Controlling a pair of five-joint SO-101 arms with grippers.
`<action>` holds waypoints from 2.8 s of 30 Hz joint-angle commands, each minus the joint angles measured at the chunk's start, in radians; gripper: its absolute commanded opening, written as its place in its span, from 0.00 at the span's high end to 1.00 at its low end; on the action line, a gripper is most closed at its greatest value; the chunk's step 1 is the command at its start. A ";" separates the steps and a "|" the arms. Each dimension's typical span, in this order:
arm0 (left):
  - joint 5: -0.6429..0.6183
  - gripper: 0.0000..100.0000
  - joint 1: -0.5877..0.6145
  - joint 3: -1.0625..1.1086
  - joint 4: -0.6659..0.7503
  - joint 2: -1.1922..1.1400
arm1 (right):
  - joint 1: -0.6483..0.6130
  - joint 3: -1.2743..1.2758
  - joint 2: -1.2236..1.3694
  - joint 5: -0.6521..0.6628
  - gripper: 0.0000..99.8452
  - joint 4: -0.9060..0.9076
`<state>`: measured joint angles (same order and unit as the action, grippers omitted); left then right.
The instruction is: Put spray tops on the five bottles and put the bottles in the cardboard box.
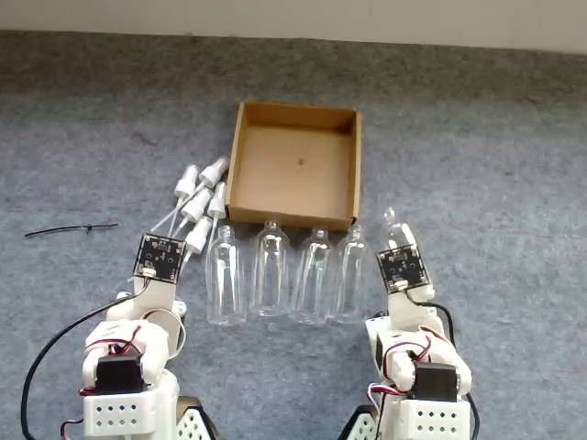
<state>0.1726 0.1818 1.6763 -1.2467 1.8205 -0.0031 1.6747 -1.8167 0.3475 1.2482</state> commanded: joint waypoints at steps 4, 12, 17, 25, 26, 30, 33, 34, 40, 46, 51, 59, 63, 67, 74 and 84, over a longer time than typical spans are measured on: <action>0.003 0.92 0.010 0.019 0.012 0.001 | -0.004 0.148 -0.005 0.012 0.98 0.005; 0.003 0.92 0.010 0.019 0.012 0.001 | -0.004 0.148 -0.005 0.012 0.98 0.005; 0.003 0.92 0.008 0.019 0.012 0.001 | -0.004 0.148 -0.005 0.012 0.98 0.005; 0.005 0.92 0.010 0.019 0.012 0.001 | -0.007 0.150 -0.005 0.005 0.98 -0.001; 0.006 0.92 0.012 0.019 0.012 0.001 | -0.005 0.148 -0.005 0.005 0.98 -0.007; 0.008 0.92 0.018 0.019 0.012 0.001 | 0.001 0.145 -0.005 0.005 0.98 -0.074; 0.008 0.92 0.018 0.019 0.012 0.001 | 0.002 0.145 -0.005 0.011 0.98 -0.131; 0.008 0.92 0.018 0.019 0.012 0.001 | 0.002 0.145 -0.005 0.011 0.98 -0.150; 0.008 0.92 0.018 0.019 0.012 0.001 | 0.154 0.131 -0.005 0.011 0.98 -0.246; 0.008 0.92 0.018 0.019 0.012 0.001 | 0.205 -0.090 0.007 0.012 0.98 -0.143; 0.008 0.92 0.018 0.019 0.012 0.001 | 0.186 -0.302 0.010 0.006 0.95 -0.082; 0.008 0.92 0.018 0.019 -0.008 0.001 | 0.056 -0.562 0.433 0.006 0.85 -0.073; 0.008 0.92 0.018 0.019 -0.008 0.001 | -0.022 -0.835 0.839 0.008 0.85 -0.005; 0.008 0.92 0.018 0.019 -0.008 0.001 | -0.101 -1.156 1.214 0.043 0.81 0.148; 0.008 0.92 0.018 0.019 -0.008 0.001 | -0.116 -1.557 1.632 0.212 0.62 0.326; 0.008 0.92 0.018 0.019 -0.008 0.001 | -0.076 -1.759 1.968 0.229 0.63 0.269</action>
<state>0.1726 0.1910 1.6763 -1.2528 1.8205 -0.0936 -0.0207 0.0982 0.5838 1.5535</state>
